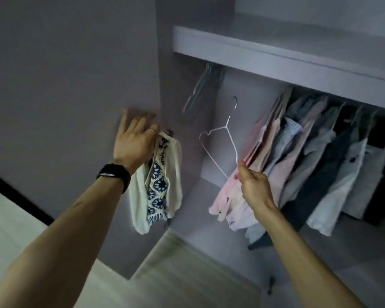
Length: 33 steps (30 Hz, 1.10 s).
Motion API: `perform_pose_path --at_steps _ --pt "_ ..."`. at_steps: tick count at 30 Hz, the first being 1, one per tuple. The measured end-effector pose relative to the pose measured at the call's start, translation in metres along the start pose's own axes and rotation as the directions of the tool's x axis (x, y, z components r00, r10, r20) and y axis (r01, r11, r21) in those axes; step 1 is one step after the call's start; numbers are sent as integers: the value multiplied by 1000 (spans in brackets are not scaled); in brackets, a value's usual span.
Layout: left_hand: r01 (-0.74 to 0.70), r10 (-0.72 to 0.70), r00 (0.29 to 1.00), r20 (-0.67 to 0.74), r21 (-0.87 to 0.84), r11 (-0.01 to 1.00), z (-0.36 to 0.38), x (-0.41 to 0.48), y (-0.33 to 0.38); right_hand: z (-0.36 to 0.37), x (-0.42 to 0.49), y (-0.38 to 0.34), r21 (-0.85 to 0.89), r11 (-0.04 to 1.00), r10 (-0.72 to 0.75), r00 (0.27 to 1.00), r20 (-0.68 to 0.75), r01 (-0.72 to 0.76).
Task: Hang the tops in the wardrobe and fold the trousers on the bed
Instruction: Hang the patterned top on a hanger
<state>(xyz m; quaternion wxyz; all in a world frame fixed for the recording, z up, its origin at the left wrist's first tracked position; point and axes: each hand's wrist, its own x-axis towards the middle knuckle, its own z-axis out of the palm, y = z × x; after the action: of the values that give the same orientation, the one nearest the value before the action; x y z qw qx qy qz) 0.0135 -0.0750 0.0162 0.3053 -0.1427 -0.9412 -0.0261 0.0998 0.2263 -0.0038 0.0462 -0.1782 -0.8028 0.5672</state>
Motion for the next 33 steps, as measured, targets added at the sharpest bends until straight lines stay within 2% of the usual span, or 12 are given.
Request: perform_pose_path --at_steps 3,8,12,14,16,18,19,22,25,27,30,33 --pt "34 3 989 146 -256 966 3 -44 40 -25 -47 39 86 995 51 996 77 -58" --pt "-307 398 902 167 -400 864 18 -105 83 -44 -93 71 265 957 60 977 206 -115" --pt "-342 497 835 235 -485 804 31 -122 102 -49 -125 98 434 878 59 944 325 -204" --pt "-384 536 821 198 -503 774 34 -120 105 -53 -135 113 300 939 70 950 304 -165" --pt "-500 614 782 108 -481 720 37 -118 104 -56 -143 128 42 997 52 954 295 -67" --pt "-646 717 697 -22 -454 614 40 -114 102 -56 -151 135 -114 992 84 936 342 -47" --pt "-707 760 645 -77 -439 555 42 -113 103 -55 -154 135 -117 989 122 930 347 -86" --pt "-781 829 546 -126 -436 448 45 -113 108 -53 -142 129 202 938 219 933 285 -282" --pt "-793 860 495 -127 -472 387 48 -117 119 -60 -117 108 463 801 310 925 222 -380" --pt "-812 881 447 -158 -486 324 48 -123 130 -65 -103 97 574 695 338 901 271 -433" --pt "-821 900 399 -173 -504 267 50 -129 148 -68 -88 83 542 696 341 881 329 -472" --pt "-756 890 438 -125 -586 290 54 -134 160 -68 -82 78 482 693 439 844 307 -536"
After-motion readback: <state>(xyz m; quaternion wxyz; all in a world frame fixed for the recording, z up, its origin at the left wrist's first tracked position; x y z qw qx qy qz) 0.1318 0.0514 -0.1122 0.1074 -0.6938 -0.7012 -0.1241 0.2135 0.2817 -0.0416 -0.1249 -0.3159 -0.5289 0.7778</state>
